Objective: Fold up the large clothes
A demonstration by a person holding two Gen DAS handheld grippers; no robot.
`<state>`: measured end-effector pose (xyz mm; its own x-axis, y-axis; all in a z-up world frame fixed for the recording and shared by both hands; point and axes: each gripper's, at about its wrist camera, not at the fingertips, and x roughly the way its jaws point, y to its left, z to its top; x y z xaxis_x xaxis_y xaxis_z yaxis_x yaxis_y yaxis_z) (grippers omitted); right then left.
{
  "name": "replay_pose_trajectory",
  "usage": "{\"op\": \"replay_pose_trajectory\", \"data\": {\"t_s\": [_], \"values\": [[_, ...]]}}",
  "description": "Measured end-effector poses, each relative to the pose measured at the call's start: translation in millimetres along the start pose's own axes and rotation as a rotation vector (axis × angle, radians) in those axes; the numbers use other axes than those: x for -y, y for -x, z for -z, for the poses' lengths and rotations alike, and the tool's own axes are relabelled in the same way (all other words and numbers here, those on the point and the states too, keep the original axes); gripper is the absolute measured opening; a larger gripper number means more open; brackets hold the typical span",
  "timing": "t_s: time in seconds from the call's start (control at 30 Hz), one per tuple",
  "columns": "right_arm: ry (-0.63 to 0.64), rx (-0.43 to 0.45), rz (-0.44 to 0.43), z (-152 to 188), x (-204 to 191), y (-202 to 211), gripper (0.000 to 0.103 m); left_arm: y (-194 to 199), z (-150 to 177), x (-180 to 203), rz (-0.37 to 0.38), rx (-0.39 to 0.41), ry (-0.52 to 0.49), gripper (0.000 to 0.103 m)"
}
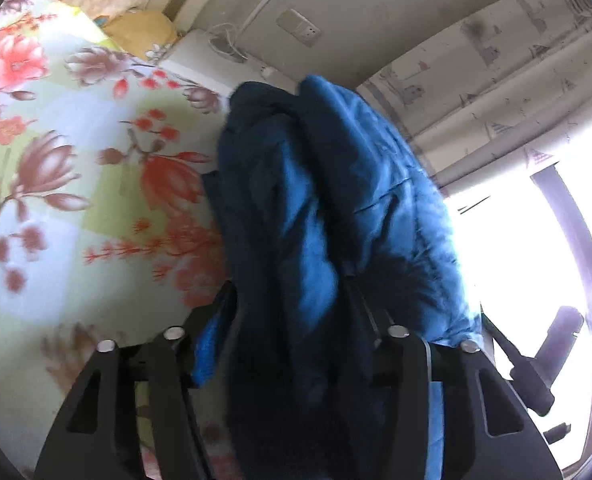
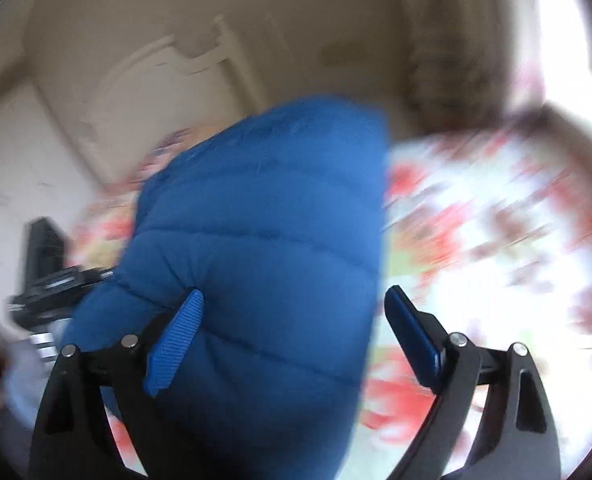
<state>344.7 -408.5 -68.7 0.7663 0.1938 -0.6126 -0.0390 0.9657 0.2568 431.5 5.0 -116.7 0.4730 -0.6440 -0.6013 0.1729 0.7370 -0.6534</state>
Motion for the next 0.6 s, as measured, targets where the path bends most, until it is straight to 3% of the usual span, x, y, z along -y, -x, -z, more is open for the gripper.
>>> {"op": "replay_pose_trajectory", "data": {"t_s": [0.03, 0.1, 0.2, 0.27, 0.3, 0.33, 0.4, 0.43, 0.47, 0.6], "values": [[0.040, 0.065, 0.039, 0, -16, 13, 0.091, 1, 1, -4, 0.011, 0.001, 0.016, 0.051], [0.154, 0.147, -0.042, 7, -58, 36, 0.090, 7, 6, -15, 0.022, 0.016, 0.038, 0.054], [0.380, 0.126, 0.002, 23, -125, 28, 0.089, 24, 10, -21, 0.000, 0.059, 0.041, 0.057], [0.548, 0.059, 0.044, 49, -163, 3, 0.078, 43, 4, -12, -0.080, 0.122, -0.005, 0.057], [0.610, 0.029, 0.103, 60, -182, -13, 0.078, 51, -1, -5, -0.115, 0.150, -0.029, 0.057], [0.681, 0.040, 0.176, 78, -190, -21, 0.077, 61, -11, 7, -0.144, 0.180, -0.062, 0.057], [0.752, 0.073, 0.245, 101, -199, -27, 0.077, 70, -27, 34, -0.202, 0.212, -0.139, 0.073], [0.753, 0.080, 0.256, 103, -199, -26, 0.076, 70, -36, 52, -0.236, 0.229, -0.197, 0.088], [0.770, 0.089, 0.276, 107, -202, -25, 0.075, 64, -45, 70, -0.261, 0.232, -0.256, 0.092], [0.844, 0.112, 0.336, 117, -211, -29, 0.067, 6, -73, 122, -0.356, 0.130, -0.434, 0.094]]}}
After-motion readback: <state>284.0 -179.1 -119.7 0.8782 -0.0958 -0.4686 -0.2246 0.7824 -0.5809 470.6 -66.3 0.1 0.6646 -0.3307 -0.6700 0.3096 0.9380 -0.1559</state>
